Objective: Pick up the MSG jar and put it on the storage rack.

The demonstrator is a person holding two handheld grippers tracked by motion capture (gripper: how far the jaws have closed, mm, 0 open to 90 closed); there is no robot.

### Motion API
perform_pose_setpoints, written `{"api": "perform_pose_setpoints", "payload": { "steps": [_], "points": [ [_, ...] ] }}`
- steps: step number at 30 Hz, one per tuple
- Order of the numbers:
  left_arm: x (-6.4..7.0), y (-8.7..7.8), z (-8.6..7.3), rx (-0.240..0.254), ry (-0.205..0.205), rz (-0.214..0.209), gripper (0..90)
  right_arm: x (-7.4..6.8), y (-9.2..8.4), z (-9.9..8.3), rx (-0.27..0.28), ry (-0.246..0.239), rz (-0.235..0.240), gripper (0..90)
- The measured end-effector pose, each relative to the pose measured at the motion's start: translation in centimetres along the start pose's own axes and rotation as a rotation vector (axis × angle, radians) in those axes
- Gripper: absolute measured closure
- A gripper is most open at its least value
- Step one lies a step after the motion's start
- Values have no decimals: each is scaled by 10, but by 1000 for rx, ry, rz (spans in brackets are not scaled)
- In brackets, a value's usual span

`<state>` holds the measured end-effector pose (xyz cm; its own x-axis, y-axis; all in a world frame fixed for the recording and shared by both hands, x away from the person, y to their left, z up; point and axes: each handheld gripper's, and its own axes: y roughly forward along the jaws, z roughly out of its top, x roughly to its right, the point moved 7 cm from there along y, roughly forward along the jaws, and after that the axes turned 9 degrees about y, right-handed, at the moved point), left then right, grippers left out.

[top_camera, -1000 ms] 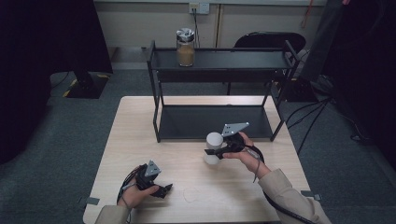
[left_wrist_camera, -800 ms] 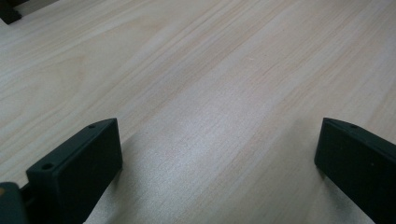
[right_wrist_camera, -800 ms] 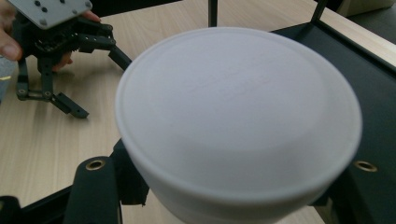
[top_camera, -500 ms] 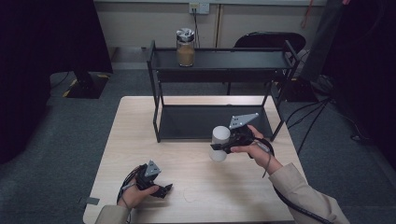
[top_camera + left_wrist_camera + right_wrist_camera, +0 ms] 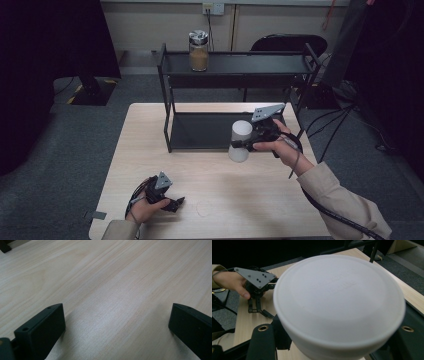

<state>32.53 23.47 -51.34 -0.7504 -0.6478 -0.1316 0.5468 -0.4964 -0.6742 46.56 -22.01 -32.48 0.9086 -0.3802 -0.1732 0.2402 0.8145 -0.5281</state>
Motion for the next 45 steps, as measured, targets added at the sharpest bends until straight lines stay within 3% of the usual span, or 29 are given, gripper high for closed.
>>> {"api": "perform_pose_setpoints", "payload": {
  "steps": [9,14,31,39,45],
  "points": [
    [0,0,0,1,-1,0,0,-4,-15,30,0,-8,-7,348],
    [0,0,0,1,-1,0,0,-3,-25,45,13,10,-12,348],
    [0,0,0,1,-1,0,0,0,-57,99,30,44,-70,348],
    [0,0,0,1,-1,0,0,0,-68,128,30,64,-124,348],
    [0,0,0,2,-1,0,0,6,-76,142,47,80,-141,348]
  ]
}}
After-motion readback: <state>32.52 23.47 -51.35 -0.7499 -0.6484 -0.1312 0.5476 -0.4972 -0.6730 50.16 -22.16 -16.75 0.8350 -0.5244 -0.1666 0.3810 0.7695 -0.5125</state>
